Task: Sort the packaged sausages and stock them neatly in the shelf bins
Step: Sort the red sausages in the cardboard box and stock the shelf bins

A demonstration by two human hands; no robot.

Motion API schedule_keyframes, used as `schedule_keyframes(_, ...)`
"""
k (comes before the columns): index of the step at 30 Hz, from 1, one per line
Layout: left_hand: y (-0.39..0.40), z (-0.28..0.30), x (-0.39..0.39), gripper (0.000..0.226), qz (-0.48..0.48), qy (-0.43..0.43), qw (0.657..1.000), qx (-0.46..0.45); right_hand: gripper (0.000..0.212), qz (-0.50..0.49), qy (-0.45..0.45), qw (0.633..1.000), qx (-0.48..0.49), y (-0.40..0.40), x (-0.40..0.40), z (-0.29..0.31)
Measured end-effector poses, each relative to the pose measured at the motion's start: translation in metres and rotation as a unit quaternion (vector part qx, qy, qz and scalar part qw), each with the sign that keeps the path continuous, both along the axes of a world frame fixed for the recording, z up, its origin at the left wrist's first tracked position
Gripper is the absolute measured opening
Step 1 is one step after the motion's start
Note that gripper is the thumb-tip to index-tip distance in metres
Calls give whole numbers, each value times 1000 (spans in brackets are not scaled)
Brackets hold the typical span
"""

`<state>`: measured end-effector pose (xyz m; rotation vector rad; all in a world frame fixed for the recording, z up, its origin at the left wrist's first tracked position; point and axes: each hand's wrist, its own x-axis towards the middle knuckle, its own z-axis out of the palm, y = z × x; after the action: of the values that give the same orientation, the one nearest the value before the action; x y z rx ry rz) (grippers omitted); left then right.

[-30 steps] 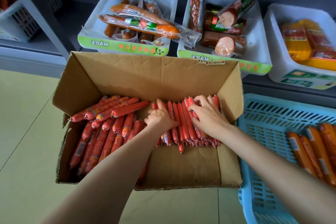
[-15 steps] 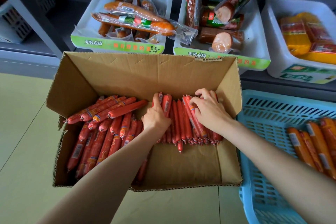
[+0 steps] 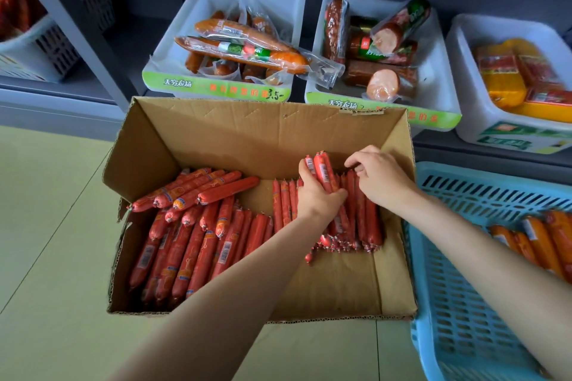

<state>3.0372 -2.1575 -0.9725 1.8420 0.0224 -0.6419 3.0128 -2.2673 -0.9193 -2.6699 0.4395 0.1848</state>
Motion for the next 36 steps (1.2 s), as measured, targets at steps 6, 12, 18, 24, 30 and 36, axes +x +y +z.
schedule_keyframes(6,-36,4,-18,76,-122,-80,979,141,40,-1,41,998,-41,-1,-8,7)
schedule_keyframes(12,-23,-17,-4,60,-206,-154,929,266,57,59,108,992,-19,4,-22,-10)
schedule_keyframes(18,25,-33,0,58,-279,-236,874,321,57,94,105,990,-26,14,-16,-30)
schedule_keyframes(24,42,-31,14,55,-306,-204,897,247,56,131,93,987,-24,22,-6,-43)
schedule_keyframes(30,62,-32,35,51,-204,-101,922,313,51,145,93,985,-21,22,-6,-47)
schedule_keyframes(36,60,-32,40,59,-259,-84,899,343,54,207,119,960,-146,37,-3,-57)
